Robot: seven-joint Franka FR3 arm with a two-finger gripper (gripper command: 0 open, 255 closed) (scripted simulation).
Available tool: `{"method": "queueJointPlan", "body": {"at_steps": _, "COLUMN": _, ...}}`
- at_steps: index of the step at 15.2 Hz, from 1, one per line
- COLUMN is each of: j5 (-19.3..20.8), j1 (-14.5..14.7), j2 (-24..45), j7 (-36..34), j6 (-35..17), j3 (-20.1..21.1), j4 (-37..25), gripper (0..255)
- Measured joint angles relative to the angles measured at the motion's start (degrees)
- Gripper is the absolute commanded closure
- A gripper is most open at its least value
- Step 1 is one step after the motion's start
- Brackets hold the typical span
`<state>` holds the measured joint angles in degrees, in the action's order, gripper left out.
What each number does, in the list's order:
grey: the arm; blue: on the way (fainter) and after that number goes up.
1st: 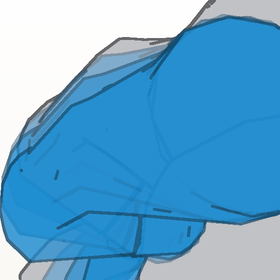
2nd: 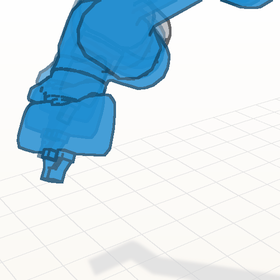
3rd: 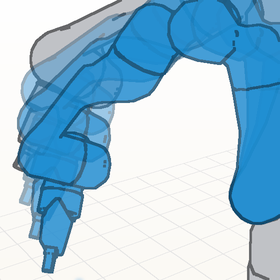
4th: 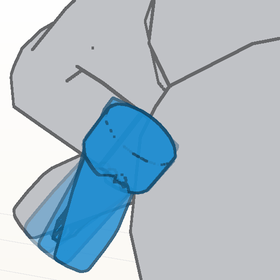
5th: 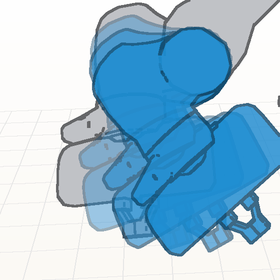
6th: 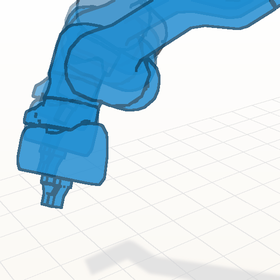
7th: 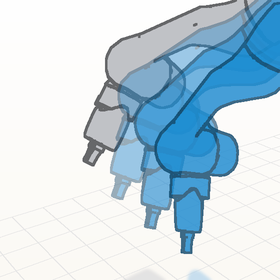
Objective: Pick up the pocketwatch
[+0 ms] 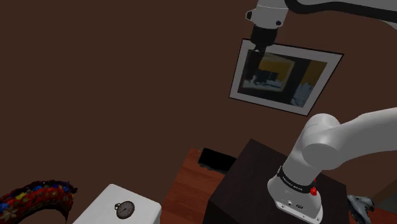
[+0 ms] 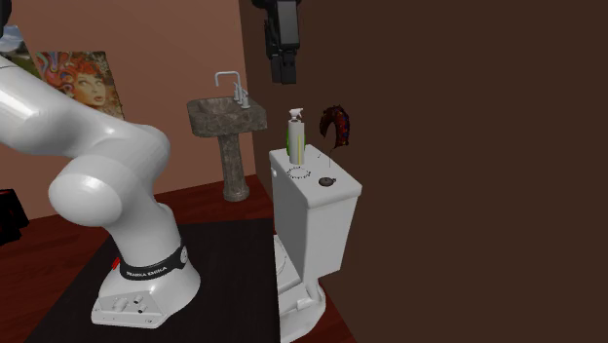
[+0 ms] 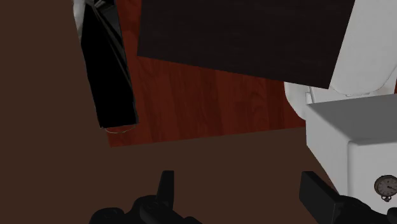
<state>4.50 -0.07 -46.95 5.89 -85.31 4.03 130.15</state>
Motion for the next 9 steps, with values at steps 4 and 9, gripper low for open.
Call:
{"method": "queueJointPlan", "body": {"at_steps": 4, "j5": -1.2, "j1": 0.57, "j2": 0.72, "j7": -1.53, "j6": -3.13, "j3": 1.29, "j4": 2.64, "gripper": 0}}
{"method": "queueJointPlan", "body": {"at_steps": 9, "j5": -4.28, "j1": 2.11, "j2": 4.11, "j7": -5.71, "j6": -10.13, "j3": 5.18, "j4": 6.63, "gripper": 0}}
